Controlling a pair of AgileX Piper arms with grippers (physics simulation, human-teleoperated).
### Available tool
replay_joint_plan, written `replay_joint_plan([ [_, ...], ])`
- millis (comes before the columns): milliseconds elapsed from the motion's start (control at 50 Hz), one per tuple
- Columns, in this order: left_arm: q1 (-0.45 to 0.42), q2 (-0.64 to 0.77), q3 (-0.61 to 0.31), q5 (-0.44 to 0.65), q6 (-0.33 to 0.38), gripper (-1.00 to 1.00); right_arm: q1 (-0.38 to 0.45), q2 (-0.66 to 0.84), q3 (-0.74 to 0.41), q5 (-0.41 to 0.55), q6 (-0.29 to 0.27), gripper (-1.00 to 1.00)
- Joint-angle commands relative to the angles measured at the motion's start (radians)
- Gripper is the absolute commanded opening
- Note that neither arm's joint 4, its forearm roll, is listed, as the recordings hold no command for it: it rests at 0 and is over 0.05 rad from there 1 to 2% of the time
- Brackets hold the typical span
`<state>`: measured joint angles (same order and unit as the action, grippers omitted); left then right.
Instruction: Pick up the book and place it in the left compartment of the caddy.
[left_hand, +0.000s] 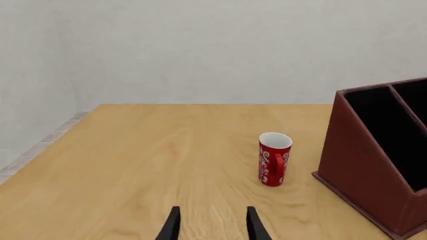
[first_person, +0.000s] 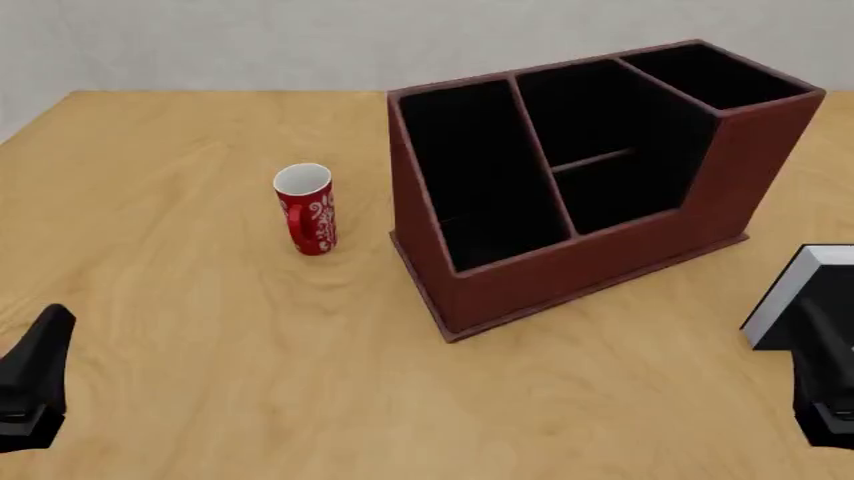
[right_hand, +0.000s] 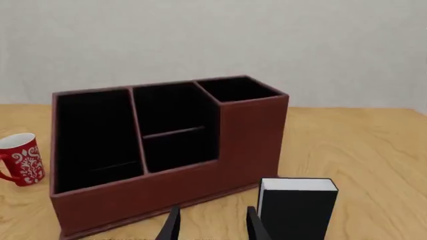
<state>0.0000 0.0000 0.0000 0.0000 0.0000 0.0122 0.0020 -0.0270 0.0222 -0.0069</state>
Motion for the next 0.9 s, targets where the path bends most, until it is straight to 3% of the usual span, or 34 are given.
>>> replay_joint_plan([
  [20,0.0,0.0,0.0,0.0,0.0,1.0,-0.011,0.006,0.026,-0.022,-0.003,1.0],
  [300,0.0,0.0,0.0,0.0,0.0,1.0,0.009,0.018,0.025,-0.026,-0.031,1.0],
  [480,0.0,0.0,0.0,0.0,0.0,1.0,-0.007,0.047,-0.068,0.029,-0.096,1.0],
  [580,0.0,0.0,0.0,0.0,0.0,1.0,0.01,0.063,-0.144,0.092,-0.142,1.0],
  [700,0.0,0.0,0.0,0.0,0.0,1.0,0.062,0.099,-0.235,0.174,-0.248,1.0],
  [900,0.0,0.0,0.0,0.0,0.0,1.0,0.079,0.149,-0.331,0.263,-0.372,1.0],
])
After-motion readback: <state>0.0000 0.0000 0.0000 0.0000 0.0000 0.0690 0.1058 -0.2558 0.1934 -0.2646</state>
